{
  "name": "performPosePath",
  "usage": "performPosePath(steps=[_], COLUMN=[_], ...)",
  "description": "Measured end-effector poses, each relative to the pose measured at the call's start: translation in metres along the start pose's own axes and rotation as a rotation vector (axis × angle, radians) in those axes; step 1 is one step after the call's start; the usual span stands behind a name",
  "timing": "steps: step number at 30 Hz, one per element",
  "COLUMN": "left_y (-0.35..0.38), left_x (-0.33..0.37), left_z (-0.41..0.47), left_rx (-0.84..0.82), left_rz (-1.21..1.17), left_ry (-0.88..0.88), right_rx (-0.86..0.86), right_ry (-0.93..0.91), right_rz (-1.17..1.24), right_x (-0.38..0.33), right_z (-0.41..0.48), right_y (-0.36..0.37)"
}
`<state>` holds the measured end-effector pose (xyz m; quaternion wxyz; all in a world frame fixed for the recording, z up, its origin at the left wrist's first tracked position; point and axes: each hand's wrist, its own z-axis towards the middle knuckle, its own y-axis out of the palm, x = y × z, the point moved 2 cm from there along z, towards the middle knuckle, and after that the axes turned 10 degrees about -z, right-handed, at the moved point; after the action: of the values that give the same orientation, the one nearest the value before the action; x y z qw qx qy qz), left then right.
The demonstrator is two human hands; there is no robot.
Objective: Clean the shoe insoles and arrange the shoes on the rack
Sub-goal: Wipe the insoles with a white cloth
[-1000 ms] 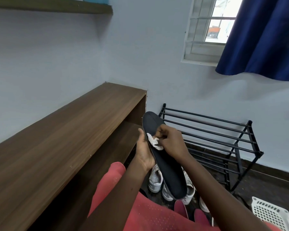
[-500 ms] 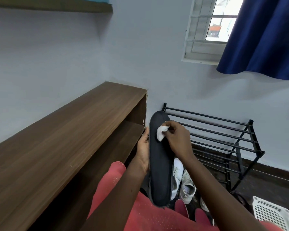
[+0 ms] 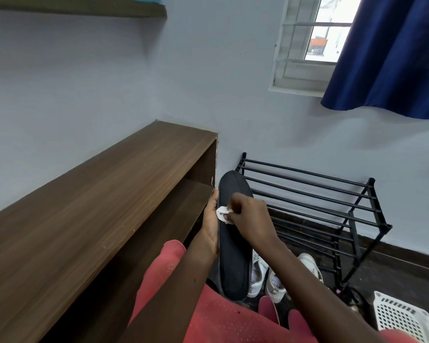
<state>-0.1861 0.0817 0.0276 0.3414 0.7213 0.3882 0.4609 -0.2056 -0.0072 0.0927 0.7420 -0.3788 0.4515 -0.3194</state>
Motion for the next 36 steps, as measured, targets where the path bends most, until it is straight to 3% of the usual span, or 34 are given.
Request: performPosePath(steps=[7,13,16,20,26,36], left_y=[0.009,-0.001,-0.001,0.002,0.019,0.025], left_x=[-0.011,0.012,0.012,0.006,-0.006,0.007], left_z=[-0.011,-0.003,0.000,-0.005,-0.023,-0.022], left_rx=[-0.052,0.069,0.042,0.003,-0.077,-0.052], left_rz=[-0.110,0.000,0.000,-0.063,-0.061,-0.078], left_ry=[-0.037,0.045,0.029,0.025,-0.113,0.007], right_rx=[0.038,-0.174,-0.177,-0.117,0.014,-0.069], right_ry=[-0.073,-0.122,-0.154,-0.080,0.083,0.049], right_rz=[-0.044,0.014,0.015,0.001,0.045,0.038], right_x=[0.000,-0.009,-0.009,-0.007,-0.001,0.003], right_z=[0.020,-0.009,-0.014,0.002,0.028,0.000], right_y=[0.000,0.004,0.007,0.008,-0.001,0.004])
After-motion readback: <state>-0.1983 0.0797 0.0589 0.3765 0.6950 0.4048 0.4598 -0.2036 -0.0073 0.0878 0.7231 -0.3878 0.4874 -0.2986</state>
